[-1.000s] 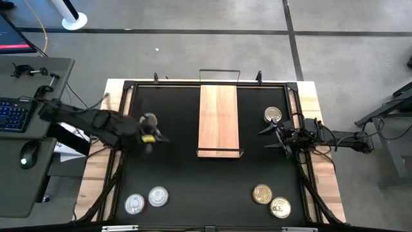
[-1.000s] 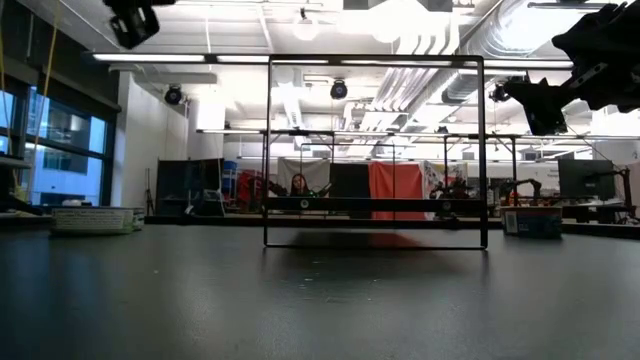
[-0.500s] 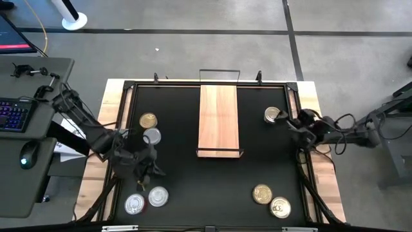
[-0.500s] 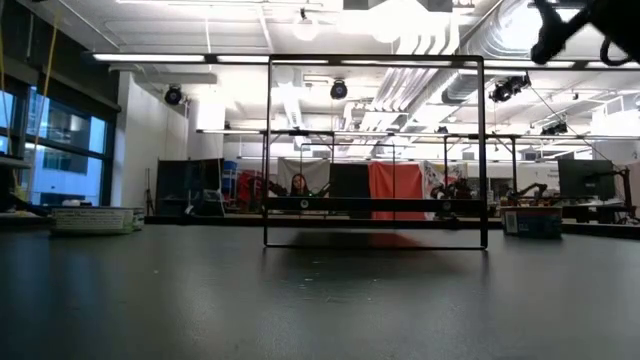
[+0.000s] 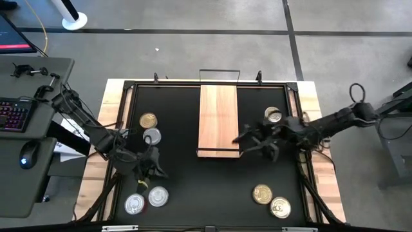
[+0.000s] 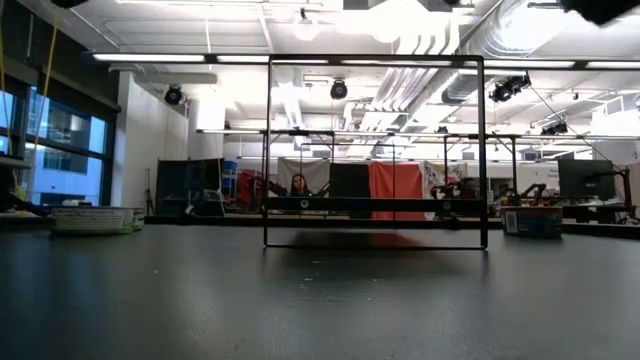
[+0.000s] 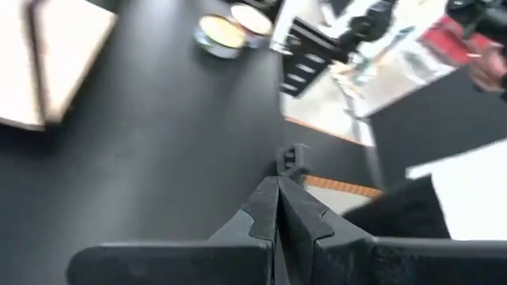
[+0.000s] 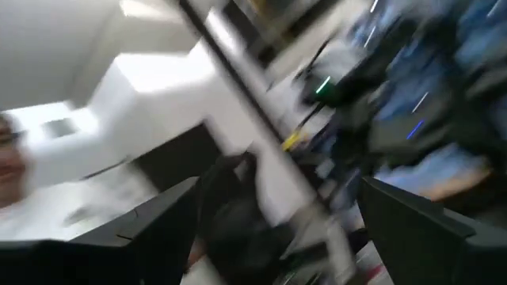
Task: Stack canned seafood by type on shelf
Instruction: Put the green tuna can on the shelf
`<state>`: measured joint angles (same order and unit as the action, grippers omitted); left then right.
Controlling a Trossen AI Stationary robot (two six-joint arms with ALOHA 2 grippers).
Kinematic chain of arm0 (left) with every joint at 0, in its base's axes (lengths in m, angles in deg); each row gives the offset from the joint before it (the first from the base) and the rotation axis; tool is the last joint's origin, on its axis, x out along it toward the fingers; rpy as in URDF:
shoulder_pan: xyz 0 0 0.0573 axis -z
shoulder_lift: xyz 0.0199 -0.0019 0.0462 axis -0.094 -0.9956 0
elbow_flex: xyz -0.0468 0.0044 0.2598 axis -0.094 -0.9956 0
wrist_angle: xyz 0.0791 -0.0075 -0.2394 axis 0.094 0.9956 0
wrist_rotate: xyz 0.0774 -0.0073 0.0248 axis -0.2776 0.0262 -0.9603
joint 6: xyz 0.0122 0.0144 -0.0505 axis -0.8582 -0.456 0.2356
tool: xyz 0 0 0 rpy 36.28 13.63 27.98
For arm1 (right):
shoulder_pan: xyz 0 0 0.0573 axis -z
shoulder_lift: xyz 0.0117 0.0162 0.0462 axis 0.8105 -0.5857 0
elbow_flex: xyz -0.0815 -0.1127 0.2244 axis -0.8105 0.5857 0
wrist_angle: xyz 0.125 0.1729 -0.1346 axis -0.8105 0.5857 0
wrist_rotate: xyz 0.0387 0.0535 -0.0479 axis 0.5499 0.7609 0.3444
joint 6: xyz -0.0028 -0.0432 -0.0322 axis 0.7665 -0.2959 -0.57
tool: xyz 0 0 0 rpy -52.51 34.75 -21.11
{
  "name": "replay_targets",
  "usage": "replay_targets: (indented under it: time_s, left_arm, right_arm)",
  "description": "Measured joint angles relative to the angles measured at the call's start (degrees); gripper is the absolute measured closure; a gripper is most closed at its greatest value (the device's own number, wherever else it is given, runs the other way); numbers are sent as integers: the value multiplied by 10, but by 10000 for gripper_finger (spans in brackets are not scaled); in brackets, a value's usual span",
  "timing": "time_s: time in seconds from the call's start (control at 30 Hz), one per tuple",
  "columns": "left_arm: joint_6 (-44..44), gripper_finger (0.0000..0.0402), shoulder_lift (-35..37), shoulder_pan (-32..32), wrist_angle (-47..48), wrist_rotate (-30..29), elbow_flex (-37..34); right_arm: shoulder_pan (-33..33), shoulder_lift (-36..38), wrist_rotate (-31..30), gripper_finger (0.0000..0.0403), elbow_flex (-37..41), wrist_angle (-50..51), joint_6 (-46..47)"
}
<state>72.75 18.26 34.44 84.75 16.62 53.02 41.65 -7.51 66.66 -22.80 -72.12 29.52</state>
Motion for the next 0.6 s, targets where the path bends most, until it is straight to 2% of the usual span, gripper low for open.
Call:
replay_targets:
  time_s: [0.07,0.13,0.2,0.27,0.33,0.47,0.53,0.6]
  left_arm:
    - [-5,401,0,-10,-47,26,-30]
    - [-7,402,0,-22,-70,45,-52]
    - [-20,401,0,-38,-85,62,-67]
    - [-35,402,0,-56,-89,75,-76]
    - [-54,401,0,-76,-91,88,-78]
    - [-88,402,0,-116,-97,118,-78]
    - [-89,401,0,-131,-96,145,-78]
    - [-80,401,0,-140,-94,170,-78]
  right_arm:
    - [-4,-23,77,77,-39,34,42]
    - [-24,-35,121,77,-73,61,66]
    - [-53,-42,133,77,-100,107,80]
    - [-82,-45,119,77,-119,192,110]
    - [-111,-45,74,77,-132,311,157]
    - [-173,-47,-66,77,-141,538,303]
    - [-202,-49,-128,77,-142,582,375]
    - [-231,-49,-163,77,-143,590,445]
